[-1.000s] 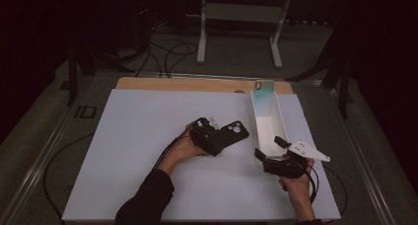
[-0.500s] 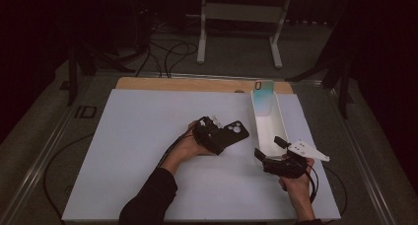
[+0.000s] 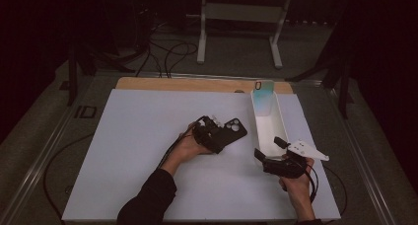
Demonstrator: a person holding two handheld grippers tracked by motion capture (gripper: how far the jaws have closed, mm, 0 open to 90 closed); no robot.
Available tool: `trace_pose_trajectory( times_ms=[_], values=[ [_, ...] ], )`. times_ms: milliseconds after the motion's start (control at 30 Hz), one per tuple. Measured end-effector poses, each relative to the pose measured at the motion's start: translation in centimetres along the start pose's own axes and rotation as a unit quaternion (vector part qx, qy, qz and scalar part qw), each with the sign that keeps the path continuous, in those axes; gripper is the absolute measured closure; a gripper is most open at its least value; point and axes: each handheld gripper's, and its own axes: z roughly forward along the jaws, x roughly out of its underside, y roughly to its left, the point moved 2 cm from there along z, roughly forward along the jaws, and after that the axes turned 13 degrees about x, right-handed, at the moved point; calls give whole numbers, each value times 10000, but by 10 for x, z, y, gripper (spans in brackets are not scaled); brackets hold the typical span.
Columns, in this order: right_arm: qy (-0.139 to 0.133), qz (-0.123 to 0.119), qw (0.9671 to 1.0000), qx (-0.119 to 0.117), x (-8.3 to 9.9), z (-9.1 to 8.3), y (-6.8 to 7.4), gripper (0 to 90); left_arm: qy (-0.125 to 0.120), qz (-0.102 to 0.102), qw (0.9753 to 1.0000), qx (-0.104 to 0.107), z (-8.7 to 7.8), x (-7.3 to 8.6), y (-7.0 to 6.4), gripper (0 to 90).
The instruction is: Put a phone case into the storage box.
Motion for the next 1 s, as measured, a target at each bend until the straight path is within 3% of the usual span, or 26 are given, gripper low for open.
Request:
trace_pose_trajectory(
  times_ms=[433, 667, 1000],
  values=[
    [65, 44, 10000, 1, 0, 1, 0, 80, -544, -305, 9980, -32, -30, 15, 4, 175],
    [116, 55, 9999, 77, 0, 1, -2, 80, -959, -250, 9949, -182, -59, 27, -4, 174],
    [223, 30, 9996, 147, -2, 2, -1, 81, -1313, -219, 9905, -352, -90, 50, -14, 171]
  ],
)
